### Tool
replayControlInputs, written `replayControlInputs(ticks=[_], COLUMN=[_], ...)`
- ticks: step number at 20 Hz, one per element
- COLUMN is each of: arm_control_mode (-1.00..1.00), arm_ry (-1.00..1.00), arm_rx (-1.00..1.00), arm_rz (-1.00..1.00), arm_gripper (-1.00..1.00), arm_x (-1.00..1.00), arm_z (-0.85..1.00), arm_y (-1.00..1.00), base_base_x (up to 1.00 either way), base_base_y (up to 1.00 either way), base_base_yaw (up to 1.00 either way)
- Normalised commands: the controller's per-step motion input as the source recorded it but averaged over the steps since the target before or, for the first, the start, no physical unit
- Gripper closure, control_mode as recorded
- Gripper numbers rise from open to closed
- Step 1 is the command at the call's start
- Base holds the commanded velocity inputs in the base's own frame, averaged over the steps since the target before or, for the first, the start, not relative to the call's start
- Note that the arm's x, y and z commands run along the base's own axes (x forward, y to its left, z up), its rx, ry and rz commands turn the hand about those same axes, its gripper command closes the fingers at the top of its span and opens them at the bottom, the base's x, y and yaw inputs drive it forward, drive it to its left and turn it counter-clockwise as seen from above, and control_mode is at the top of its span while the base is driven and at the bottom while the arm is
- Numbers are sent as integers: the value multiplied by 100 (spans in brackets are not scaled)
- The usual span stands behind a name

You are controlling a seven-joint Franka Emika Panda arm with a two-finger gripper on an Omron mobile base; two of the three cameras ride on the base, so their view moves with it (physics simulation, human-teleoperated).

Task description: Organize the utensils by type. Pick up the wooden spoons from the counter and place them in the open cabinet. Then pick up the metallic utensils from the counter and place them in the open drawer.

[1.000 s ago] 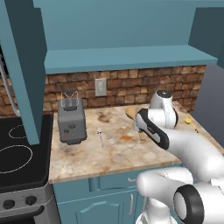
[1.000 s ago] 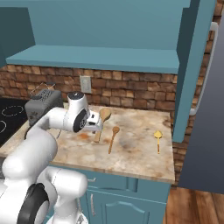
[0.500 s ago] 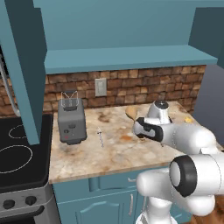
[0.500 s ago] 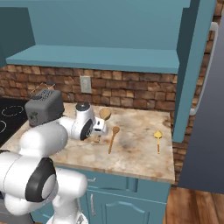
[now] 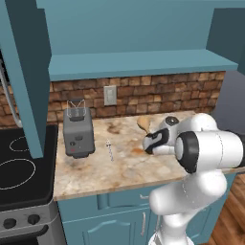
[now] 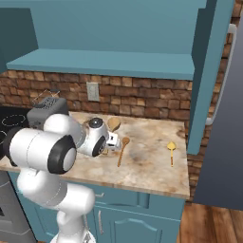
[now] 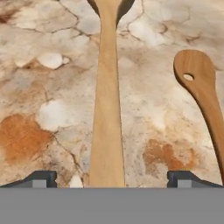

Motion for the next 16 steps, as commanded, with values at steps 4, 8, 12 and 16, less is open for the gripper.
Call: replayControlInputs(ticks=[4,8,12,16], arm_control_mode=[-100,-100,-100,-100], arm_ry=[0,0,0,0], arm_rx=[0,0,0,0], arm_rz=[-2,-2,-1,0], arm_gripper=[-100,-100,-100,100], arm_x=[38,37,30,24], arm_z=[-29,-29,-42,-51], arm_y=[0,0,0,0], base_base_x=[0,0,0,0], base_base_y=[0,0,0,0], base_base_yaw=[0,0,0,0])
